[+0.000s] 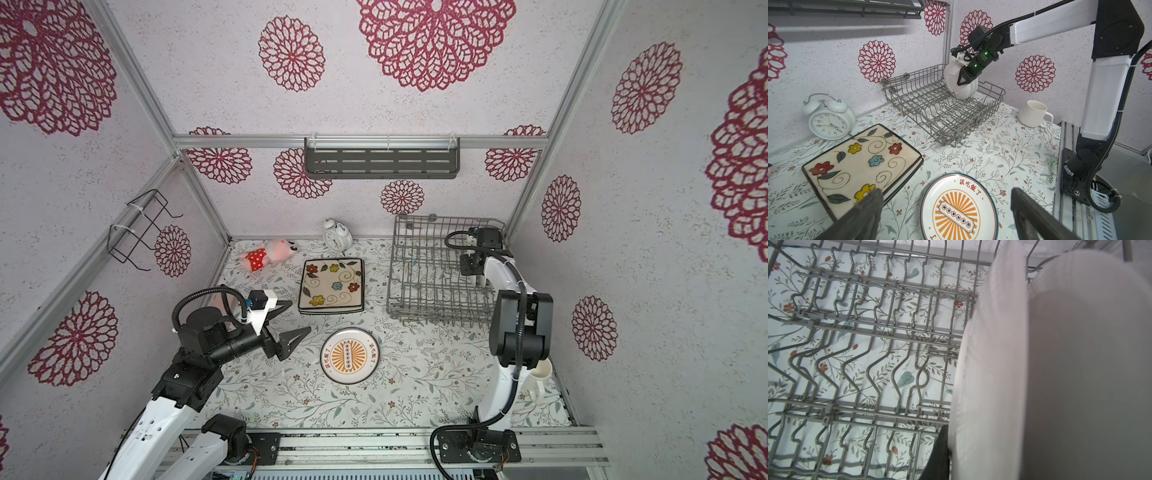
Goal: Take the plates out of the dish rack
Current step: 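Lift the white plate up out of the rack with the right gripper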
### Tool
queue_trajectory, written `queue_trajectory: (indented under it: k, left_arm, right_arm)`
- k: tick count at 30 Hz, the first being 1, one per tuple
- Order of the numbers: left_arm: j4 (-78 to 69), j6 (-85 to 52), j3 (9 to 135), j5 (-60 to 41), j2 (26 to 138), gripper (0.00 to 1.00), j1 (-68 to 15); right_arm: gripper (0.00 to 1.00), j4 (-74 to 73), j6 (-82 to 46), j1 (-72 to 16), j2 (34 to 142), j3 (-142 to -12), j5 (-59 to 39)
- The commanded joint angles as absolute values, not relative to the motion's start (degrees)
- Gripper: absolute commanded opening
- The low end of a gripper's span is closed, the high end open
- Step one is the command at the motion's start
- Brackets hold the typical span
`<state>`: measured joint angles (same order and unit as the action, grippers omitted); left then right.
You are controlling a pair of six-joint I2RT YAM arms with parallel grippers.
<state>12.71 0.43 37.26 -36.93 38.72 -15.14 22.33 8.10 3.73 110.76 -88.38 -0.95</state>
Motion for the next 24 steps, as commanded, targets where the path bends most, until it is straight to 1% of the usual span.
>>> queue_trajectory:
  k: [1,9,17,24]
  left_arm:
    - [11.6,0.6,38.0,-38.0,37.7,0.97,-15.5]
    - [12.0,-0.6,38.2,-38.1,37.4,0.97,-15.6]
    - [10.5,-1.0,37.0,-37.9,36.7,0.97,-15.9]
    - [10.1,-0.4,37.5,-38.4,37.8,0.97,-15.8]
  right_arm:
    - [0.14,21.0,8.1,3.9,103.8,-91.0,1.0]
    - [0.12,23.5,7.9,3.8,102.9,-95.0,-2.2]
    - [0.1,24.4,7.6,3.0,99.5,-96.0,-4.5]
    - [0.1,25.7,10.7,-2.5,95.3,-95.4,-5.0]
